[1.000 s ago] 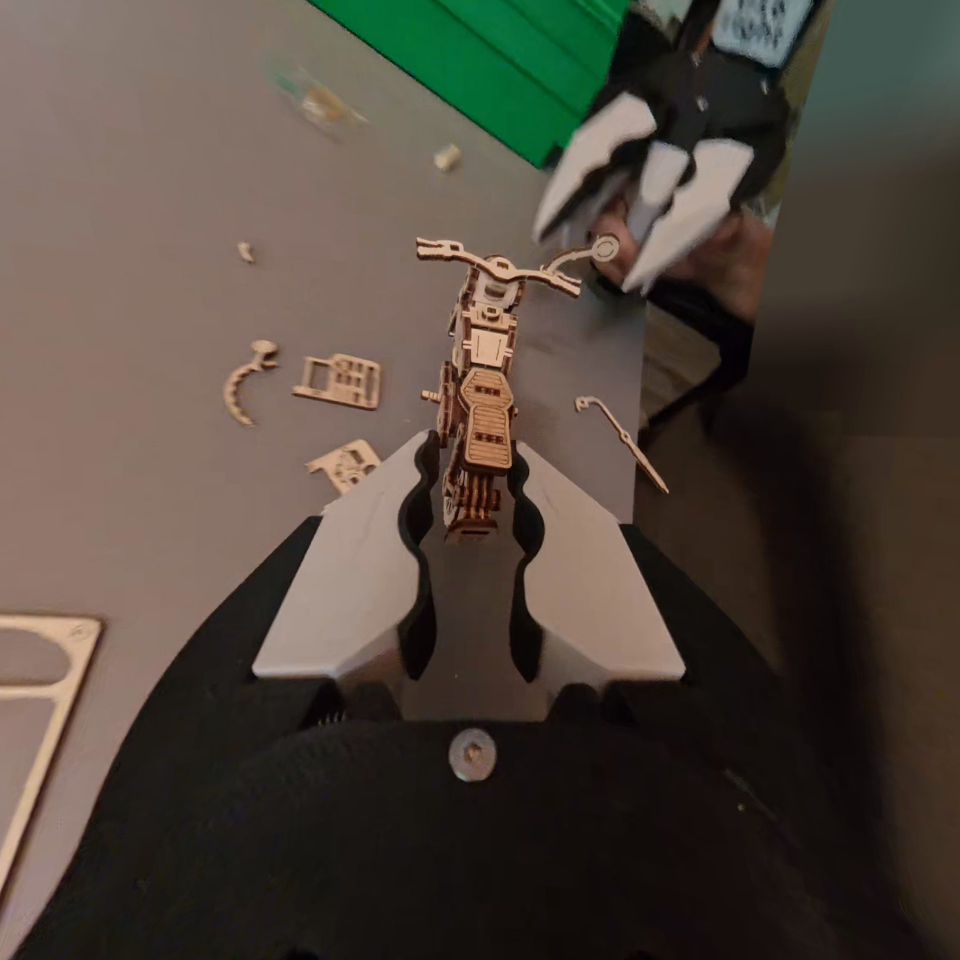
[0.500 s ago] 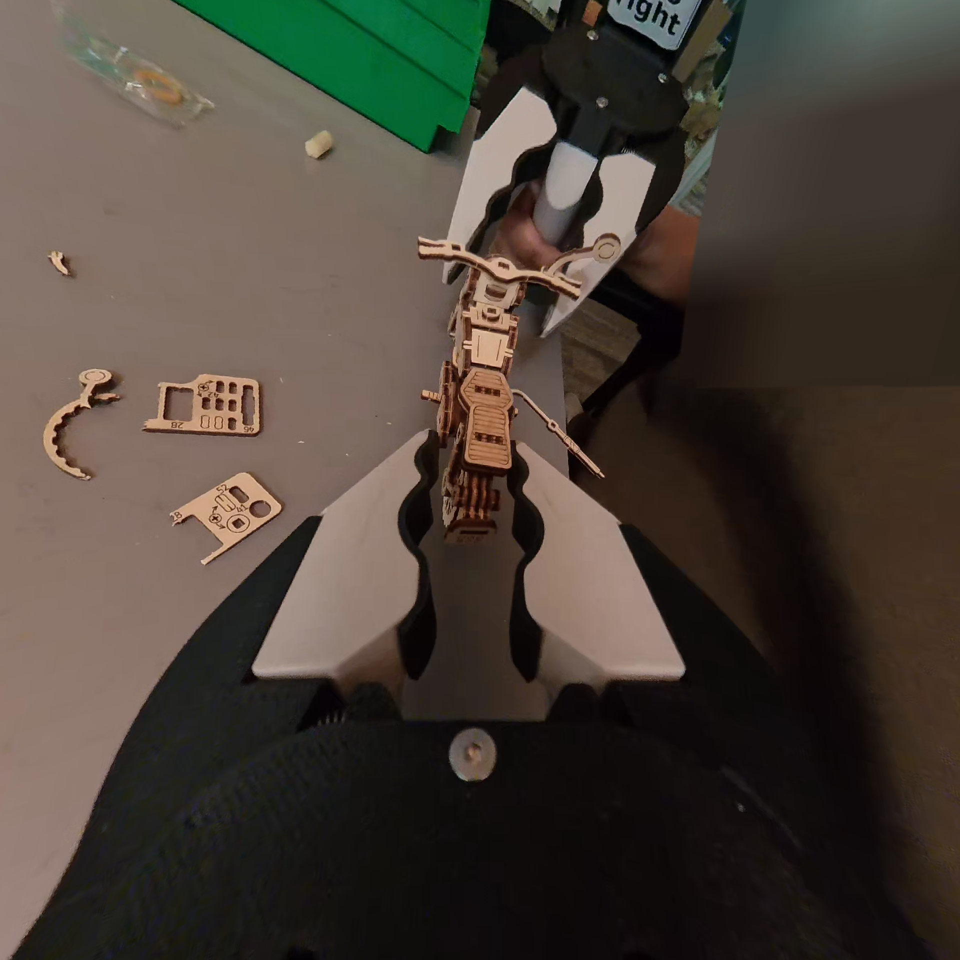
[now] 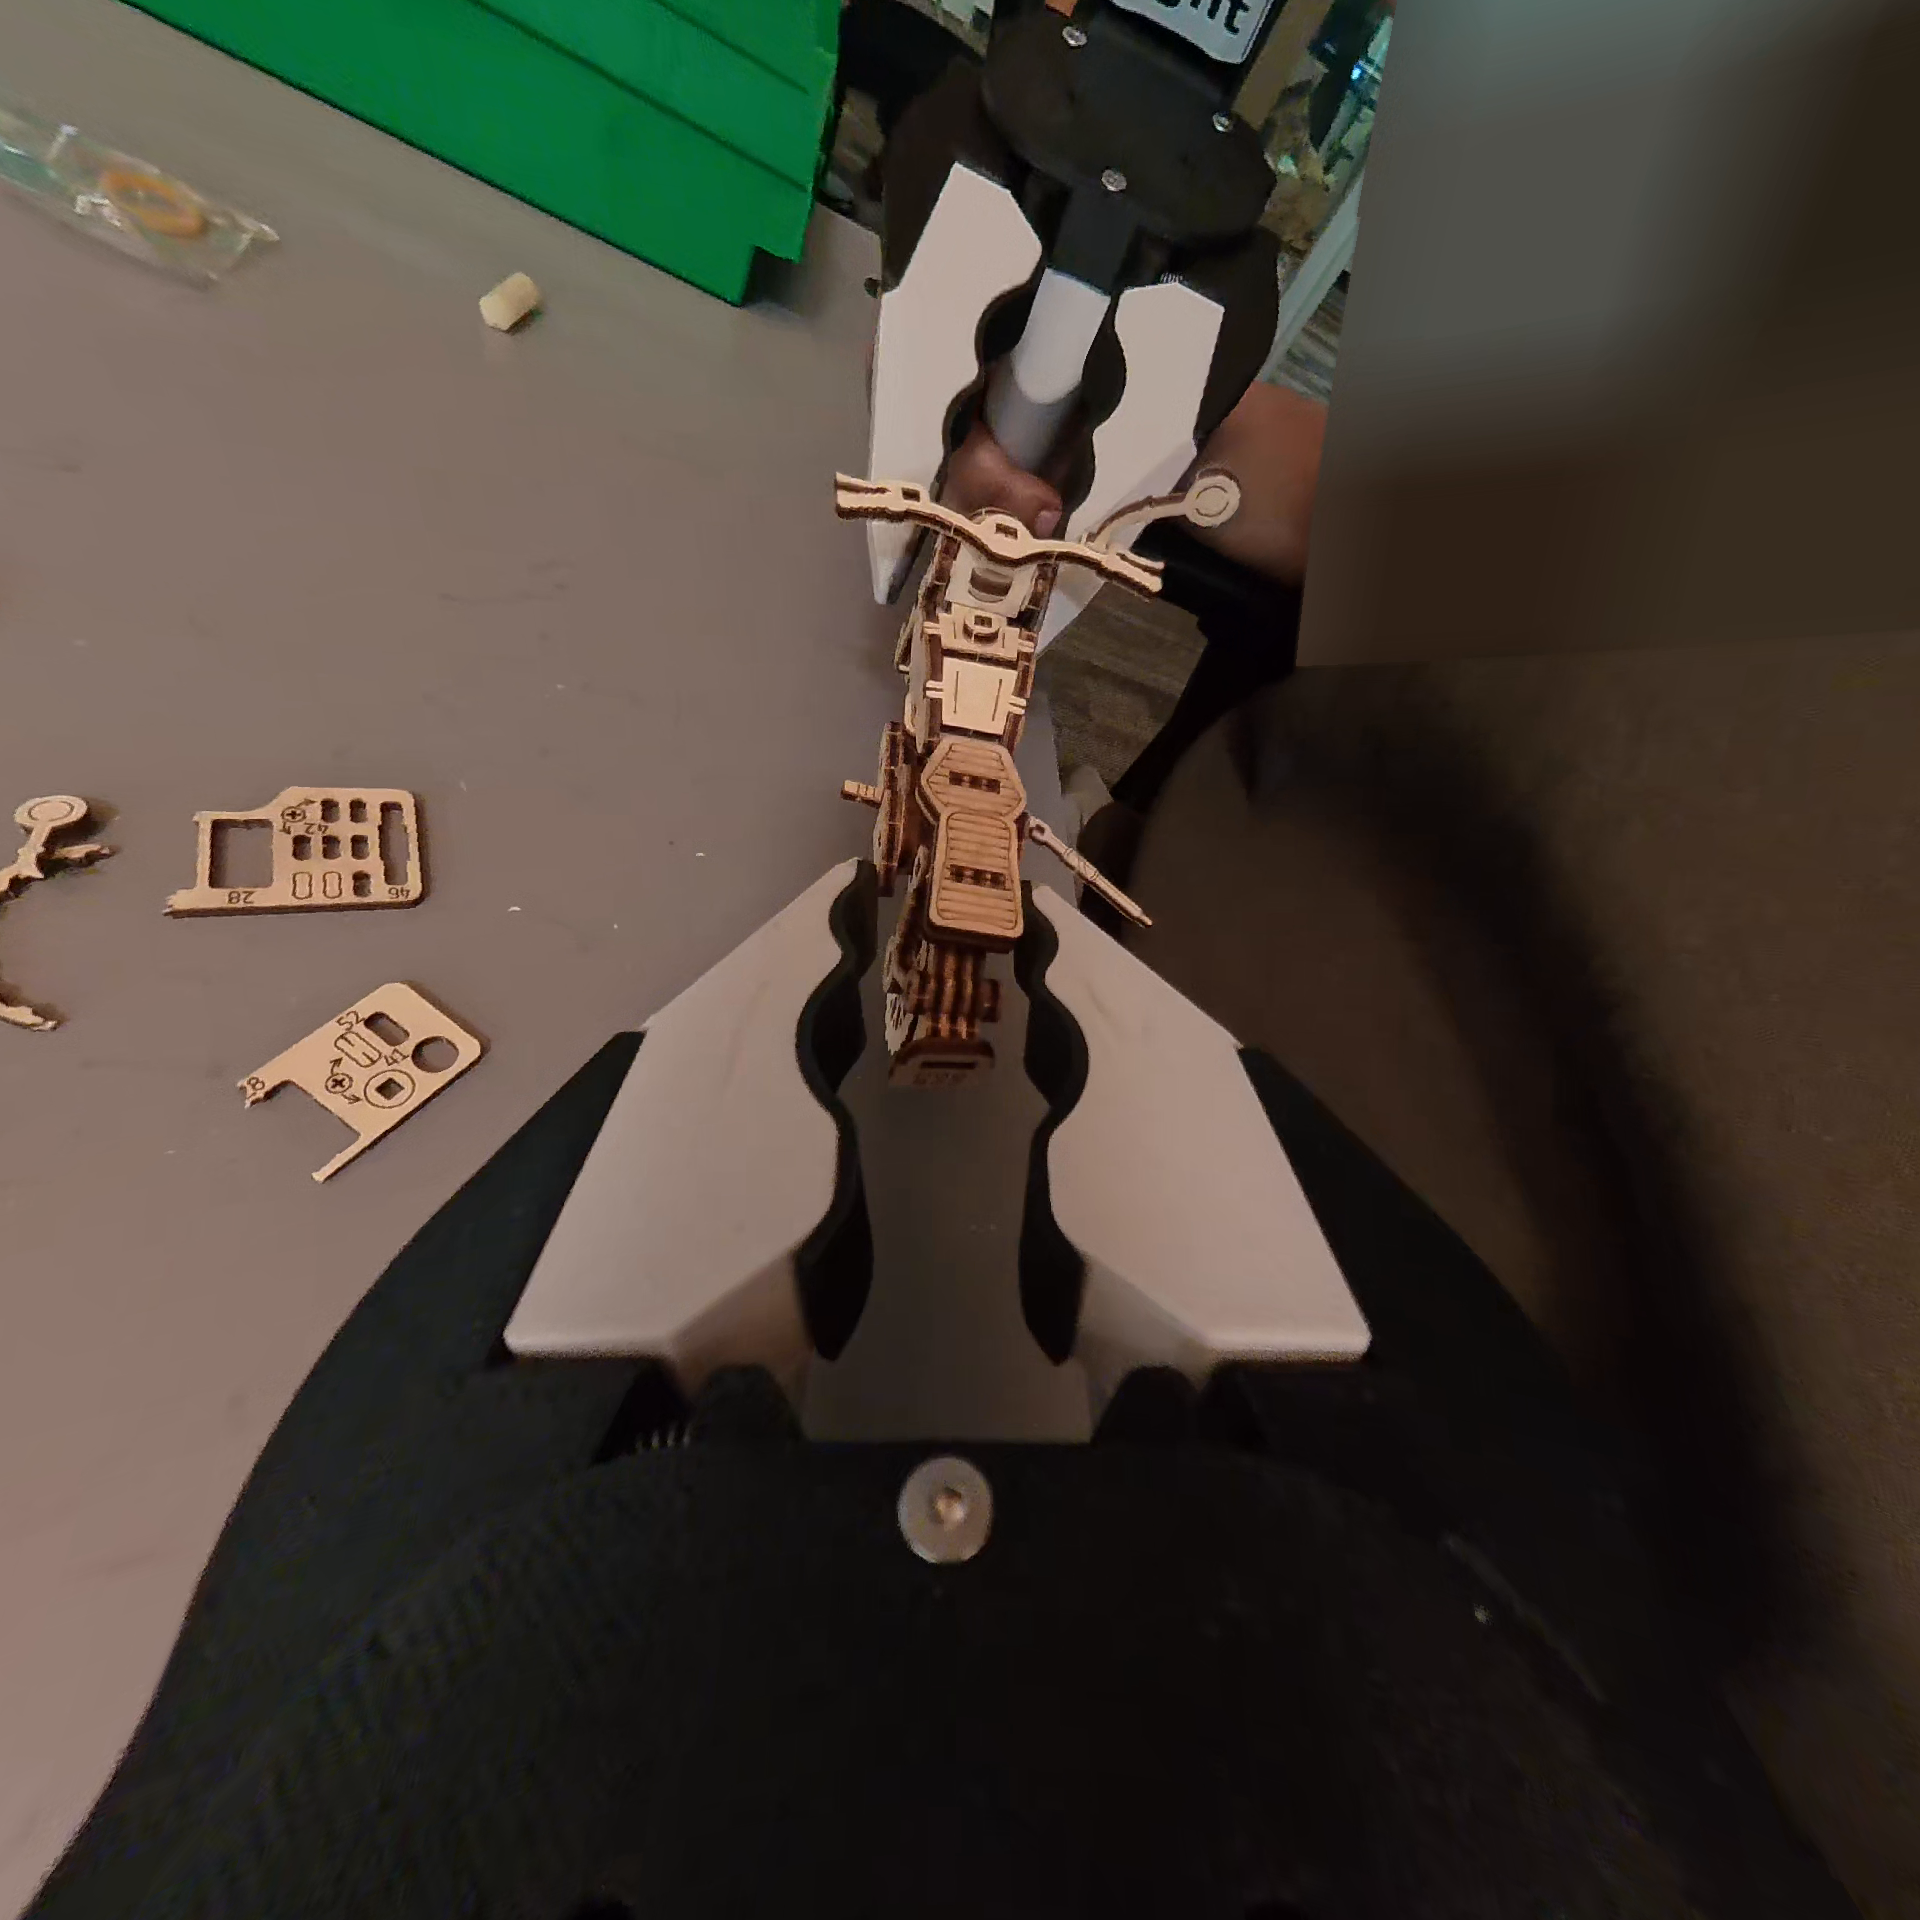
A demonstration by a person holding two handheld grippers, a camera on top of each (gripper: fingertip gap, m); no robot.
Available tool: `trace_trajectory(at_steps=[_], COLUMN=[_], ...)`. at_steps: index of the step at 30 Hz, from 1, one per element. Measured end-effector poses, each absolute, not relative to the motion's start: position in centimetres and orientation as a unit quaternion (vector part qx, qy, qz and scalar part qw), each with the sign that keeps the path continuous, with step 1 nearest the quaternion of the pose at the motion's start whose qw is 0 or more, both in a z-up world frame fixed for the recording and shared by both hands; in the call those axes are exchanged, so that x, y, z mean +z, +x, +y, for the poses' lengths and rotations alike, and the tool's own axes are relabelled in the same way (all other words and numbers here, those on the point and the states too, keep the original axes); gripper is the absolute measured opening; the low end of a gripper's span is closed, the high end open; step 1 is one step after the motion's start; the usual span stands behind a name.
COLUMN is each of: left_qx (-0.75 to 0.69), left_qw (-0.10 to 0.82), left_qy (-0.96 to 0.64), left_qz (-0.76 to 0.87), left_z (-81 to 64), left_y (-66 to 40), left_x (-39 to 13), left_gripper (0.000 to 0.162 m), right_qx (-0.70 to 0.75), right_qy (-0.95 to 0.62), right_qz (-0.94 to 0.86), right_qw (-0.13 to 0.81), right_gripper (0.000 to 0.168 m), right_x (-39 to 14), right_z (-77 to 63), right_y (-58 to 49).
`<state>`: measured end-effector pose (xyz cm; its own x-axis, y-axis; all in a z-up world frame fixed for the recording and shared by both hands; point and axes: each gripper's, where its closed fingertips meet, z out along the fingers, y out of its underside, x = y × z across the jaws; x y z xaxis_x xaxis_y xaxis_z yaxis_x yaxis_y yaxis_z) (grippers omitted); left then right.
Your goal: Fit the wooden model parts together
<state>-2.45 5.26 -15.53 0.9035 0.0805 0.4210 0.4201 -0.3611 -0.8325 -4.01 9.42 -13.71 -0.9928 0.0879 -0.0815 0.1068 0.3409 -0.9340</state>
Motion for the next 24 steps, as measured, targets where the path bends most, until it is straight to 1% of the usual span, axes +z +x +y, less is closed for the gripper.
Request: trace_trajectory(at_steps=[4,11,12,15,21,24], left_qx=[-0.155,-0.156,-0.154,-0.135,-0.083,-0.034], left_qw=[0.542,0.541,0.540,0.537,0.549,0.536], left_qy=[-0.812,-0.812,-0.813,-0.819,-0.818,-0.833], left_qz=[-0.148,-0.154,-0.155,-0.155,-0.154,-0.134], left_z=[5.3,5.3,5.3,5.2,5.7,6.5], left_y=[-2.3,-2.4,-2.4,-2.8,-3.6,-3.5], left_x=[-15.7,-15.9,-16.0,-16.2,-15.1,-15.0], left_gripper=[0.024,0.025,0.026,0.039,0.041,0.041], right_qx=[-0.567,-0.562,-0.561,-0.552,-0.547,-0.549], right_qy=[0.053,0.054,0.056,0.058,0.056,0.057], right_qz=[0.822,0.825,0.826,0.832,0.835,0.833], right_qw=[0.015,0.017,0.018,0.020,0.029,0.033], right_gripper=[0.022,0.022,0.022,0.022,0.022,0.022], right_x=[-13.9,-14.0,-14.1,-14.6,-15.1,-15.1], right_z=[9.3,9.3,9.3,9.3,9.1,9.0], right_y=[-3.6,-3.5,-3.6,-3.6,-3.4,-3.3])
